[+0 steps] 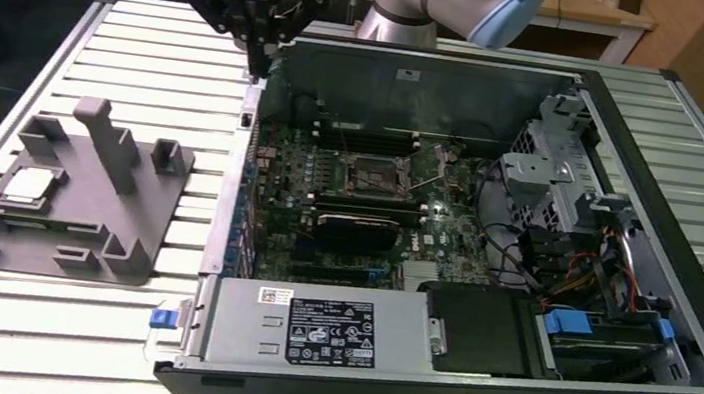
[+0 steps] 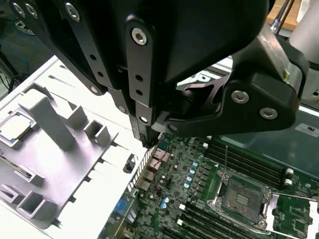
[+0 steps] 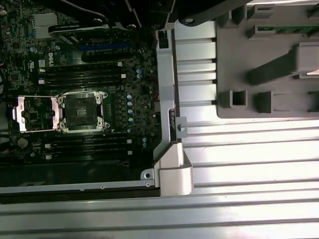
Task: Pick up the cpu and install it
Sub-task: 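Reach for the cpu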
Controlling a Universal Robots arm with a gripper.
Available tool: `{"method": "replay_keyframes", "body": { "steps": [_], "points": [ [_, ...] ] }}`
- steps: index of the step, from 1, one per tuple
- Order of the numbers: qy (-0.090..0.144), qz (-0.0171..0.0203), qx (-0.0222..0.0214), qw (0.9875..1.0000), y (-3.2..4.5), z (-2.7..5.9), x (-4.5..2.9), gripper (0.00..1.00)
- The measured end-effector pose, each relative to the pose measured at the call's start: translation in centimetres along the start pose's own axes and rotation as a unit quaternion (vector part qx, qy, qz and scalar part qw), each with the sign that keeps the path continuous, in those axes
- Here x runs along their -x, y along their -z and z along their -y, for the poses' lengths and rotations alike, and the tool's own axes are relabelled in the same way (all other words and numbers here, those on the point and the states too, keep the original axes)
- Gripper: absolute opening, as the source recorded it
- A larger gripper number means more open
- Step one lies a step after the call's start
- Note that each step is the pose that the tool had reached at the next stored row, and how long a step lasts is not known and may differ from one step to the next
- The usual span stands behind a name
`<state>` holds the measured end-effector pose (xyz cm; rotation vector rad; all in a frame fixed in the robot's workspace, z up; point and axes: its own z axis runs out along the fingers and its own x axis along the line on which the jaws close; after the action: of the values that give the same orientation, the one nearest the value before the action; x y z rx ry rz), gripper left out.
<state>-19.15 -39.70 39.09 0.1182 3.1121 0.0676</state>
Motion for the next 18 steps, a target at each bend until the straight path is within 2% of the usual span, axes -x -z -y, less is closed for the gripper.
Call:
{"method": "replay_keyframes", "body": {
  "steps": [18],
  "points": [
    [0.0,0.0,0.0,1.0,-0.11,0.09,-2.62,0.11]
  ]
}}
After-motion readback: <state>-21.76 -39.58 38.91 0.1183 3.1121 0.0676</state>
